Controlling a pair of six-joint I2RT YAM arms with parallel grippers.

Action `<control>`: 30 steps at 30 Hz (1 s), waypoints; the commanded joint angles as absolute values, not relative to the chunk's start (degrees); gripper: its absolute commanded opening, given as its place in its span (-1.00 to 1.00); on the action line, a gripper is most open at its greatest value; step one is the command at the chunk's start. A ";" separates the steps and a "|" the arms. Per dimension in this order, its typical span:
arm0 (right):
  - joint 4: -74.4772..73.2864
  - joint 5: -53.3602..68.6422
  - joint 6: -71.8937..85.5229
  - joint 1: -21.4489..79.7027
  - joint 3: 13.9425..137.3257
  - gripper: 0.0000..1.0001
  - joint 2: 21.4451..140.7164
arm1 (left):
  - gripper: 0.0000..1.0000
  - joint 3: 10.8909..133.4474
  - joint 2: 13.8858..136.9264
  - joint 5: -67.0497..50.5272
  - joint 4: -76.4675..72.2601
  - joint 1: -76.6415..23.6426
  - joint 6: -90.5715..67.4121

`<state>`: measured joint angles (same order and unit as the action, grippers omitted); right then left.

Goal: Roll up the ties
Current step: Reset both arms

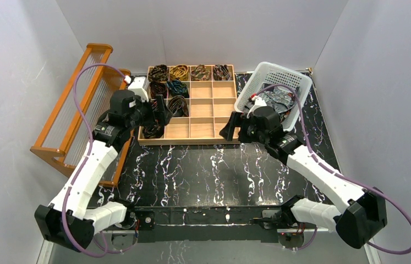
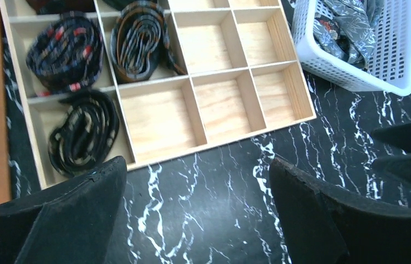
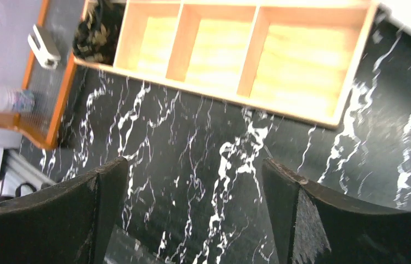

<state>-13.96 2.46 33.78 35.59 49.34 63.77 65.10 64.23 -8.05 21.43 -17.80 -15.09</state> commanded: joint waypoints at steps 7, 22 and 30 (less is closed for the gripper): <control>-16.47 -16.37 27.08 35.25 57.08 0.97 60.31 | 0.97 57.89 51.93 2.43 27.97 -17.60 -24.52; -22.27 -23.19 23.98 35.24 64.41 0.97 65.75 | 0.97 56.12 45.26 10.65 34.61 -17.66 -23.07; -21.17 -20.78 25.47 35.25 63.72 0.97 66.09 | 0.97 57.85 46.00 11.25 35.47 -17.65 -23.02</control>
